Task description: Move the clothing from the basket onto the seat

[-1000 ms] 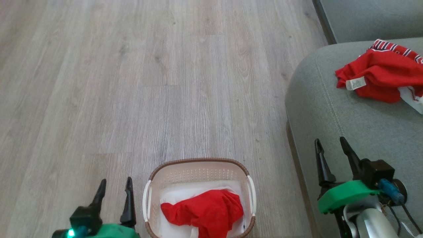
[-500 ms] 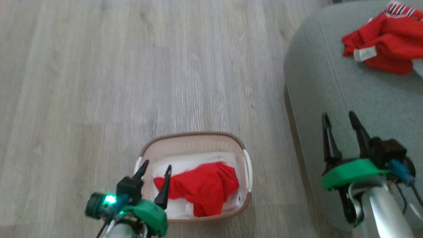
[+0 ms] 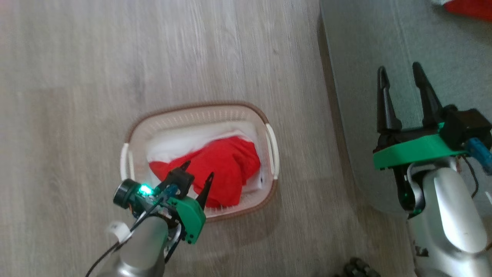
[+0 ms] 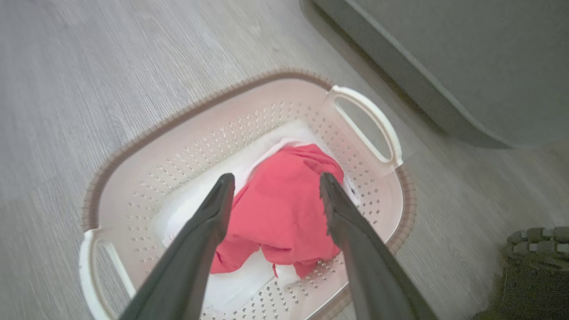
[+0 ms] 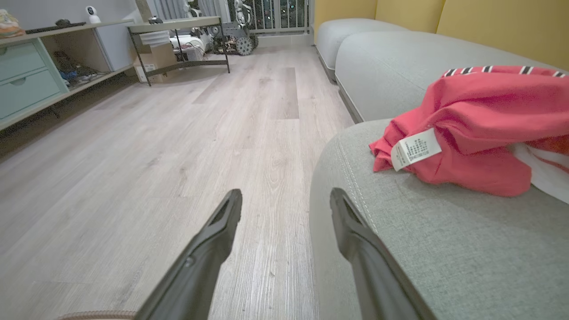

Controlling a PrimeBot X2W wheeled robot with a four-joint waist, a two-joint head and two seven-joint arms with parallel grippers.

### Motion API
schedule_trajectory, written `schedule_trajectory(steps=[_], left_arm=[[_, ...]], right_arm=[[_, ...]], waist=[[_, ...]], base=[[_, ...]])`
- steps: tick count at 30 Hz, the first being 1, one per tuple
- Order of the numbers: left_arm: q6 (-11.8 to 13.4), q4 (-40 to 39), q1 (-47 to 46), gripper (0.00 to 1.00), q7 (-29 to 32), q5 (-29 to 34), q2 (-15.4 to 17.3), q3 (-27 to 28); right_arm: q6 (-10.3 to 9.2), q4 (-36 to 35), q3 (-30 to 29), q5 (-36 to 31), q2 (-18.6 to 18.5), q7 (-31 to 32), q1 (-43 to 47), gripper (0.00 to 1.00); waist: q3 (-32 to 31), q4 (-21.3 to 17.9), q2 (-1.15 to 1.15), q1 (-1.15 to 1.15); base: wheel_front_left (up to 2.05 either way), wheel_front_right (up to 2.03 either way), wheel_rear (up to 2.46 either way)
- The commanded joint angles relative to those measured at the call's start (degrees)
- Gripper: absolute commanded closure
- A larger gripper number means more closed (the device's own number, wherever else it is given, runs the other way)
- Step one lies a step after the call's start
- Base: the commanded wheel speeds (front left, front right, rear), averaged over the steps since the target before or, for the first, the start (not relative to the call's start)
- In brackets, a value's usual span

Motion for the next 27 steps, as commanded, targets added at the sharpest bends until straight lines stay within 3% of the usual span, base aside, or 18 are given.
schedule_trajectory(steps=[1, 12, 20, 27], left_arm=[[-0.2, 1.2, -1.7, 0.0, -0.3, 0.4, 0.3, 0.6], [0.6, 11.8, -8.6, 0.0, -0.3, 1.0, 0.3, -3.7], [3.2, 18.8, -11.9, 0.0, -0.1, 1.1, 0.6, -4.1], [6.9, 22.5, -14.3, 0.0, 1.2, 1.5, 1.1, -4.8]], right_arm=[[0.41, -2.3, 1.3, 0.6, 0.1, -0.5, -0.9, 0.0], [0.41, -3.6, 2.7, 2.4, 0.1, -0.5, -4.0, 0.0], [0.41, -4.6, 3.8, 3.2, 0.1, -0.5, -5.5, 0.0], [0.41, -5.3, 4.1, 3.4, 0.1, -0.5, -6.2, 0.0]], waist=[[5.8, -2.9, 0.0, 0.0], [12.7, -5.5, 0.0, 0.0], [15.8, -6.9, 0.0, 0.0], [17.3, -7.4, 0.0, 0.0]], base=[[0.0, 0.0, 0.0], [0.0, 0.0, 0.0], [0.0, 0.0, 0.0], [0.0, 0.0, 0.0]])
